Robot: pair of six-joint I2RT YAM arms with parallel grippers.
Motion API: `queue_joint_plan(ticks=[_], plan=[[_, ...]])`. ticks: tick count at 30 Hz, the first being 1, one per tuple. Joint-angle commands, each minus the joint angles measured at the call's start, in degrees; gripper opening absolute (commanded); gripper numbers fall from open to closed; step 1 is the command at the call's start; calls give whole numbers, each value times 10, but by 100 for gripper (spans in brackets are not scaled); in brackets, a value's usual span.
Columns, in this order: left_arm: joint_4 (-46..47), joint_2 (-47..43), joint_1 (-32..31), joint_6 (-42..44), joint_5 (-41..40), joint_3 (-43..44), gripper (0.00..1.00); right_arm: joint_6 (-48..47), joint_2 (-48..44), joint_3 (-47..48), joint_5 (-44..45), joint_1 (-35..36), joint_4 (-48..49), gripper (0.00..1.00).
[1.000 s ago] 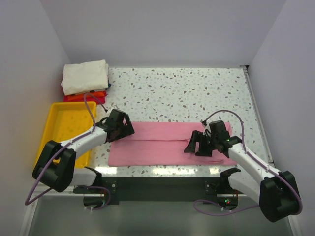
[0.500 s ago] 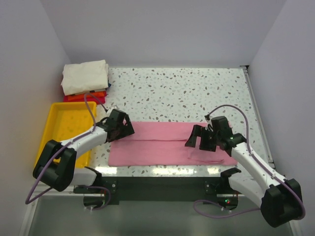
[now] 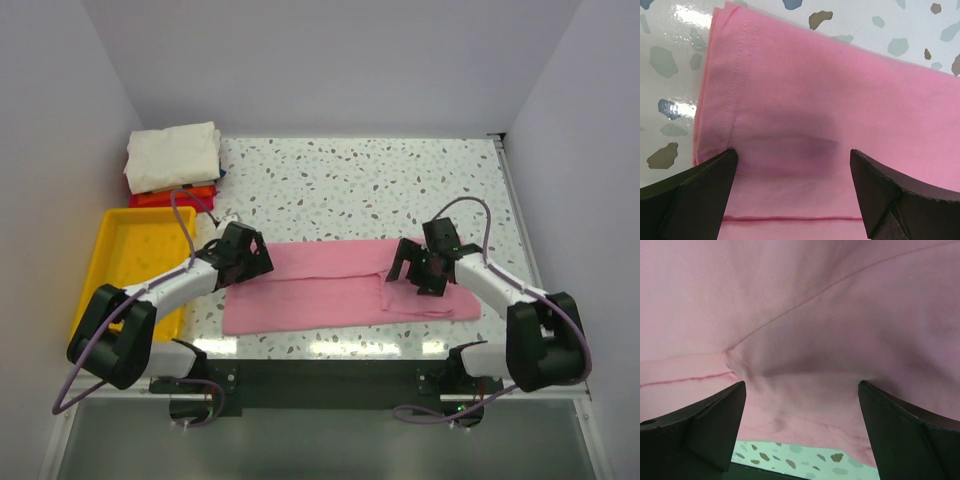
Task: Fold and stack the t-shirts
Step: Fold the tshirt
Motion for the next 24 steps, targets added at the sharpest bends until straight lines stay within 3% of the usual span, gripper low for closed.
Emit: queue_joint_plan(ticks=[1, 6, 11, 15, 18, 24], plan=[[11, 24, -1, -2, 35, -24, 100, -4, 74, 28, 32, -12, 76, 99], [26, 33, -1, -9, 78, -15, 100, -18, 204, 111, 37, -15, 100, 99], [21, 43, -7, -32, 106, -13, 100, -69, 357, 303, -3, -19, 79, 99], [12, 33, -33, -56, 124, -35, 100, -109, 519, 509, -23, -19, -6, 99], [8, 21, -70, -101, 146, -68, 100, -125, 581, 621, -60, -17, -30, 99], [35, -11, -206, -214, 174, -97, 100, -160, 711, 811, -97, 11, -77, 99]])
